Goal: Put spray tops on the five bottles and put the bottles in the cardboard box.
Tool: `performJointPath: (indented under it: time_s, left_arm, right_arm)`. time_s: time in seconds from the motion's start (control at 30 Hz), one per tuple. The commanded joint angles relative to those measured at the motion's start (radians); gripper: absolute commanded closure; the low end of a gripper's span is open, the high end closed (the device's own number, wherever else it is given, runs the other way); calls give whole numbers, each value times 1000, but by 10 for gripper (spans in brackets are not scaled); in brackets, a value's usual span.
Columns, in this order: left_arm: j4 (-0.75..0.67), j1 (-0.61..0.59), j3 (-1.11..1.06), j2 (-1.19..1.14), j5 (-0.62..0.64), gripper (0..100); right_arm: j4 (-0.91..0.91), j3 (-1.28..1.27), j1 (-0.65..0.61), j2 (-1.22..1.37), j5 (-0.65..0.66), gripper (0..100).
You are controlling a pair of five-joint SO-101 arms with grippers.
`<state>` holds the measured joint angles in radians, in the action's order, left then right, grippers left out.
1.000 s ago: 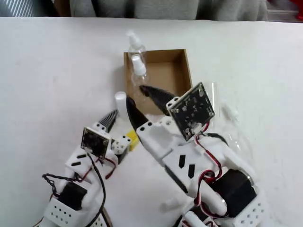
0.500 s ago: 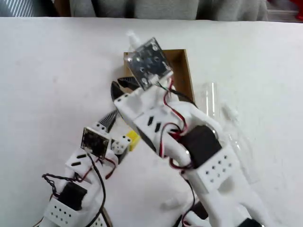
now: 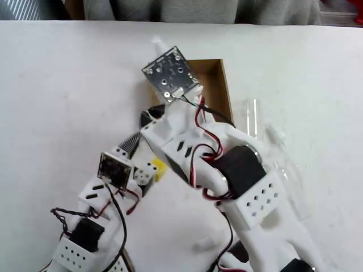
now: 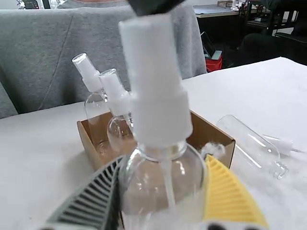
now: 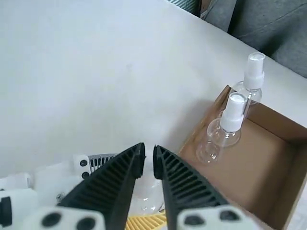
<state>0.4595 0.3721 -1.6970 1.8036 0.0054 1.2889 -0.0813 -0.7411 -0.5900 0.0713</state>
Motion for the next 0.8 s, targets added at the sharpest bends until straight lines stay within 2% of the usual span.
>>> performJointPath:
  time_s: [0.0, 0.5, 0.63, 0.77]
  left_arm:
    - [0, 10, 5, 21, -8, 977]
    - [0, 10, 5, 21, -8, 977]
    - [0, 10, 5, 21, -8, 977]
    - [-11, 10, 5, 21, -3, 977]
  right_arm:
    - [45, 41, -2, -39, 5, 984]
    - [-1, 49, 5, -145, 5, 984]
    - [18, 41, 84, -197, 5, 984]
    - [151, 40, 202, -246, 5, 984]
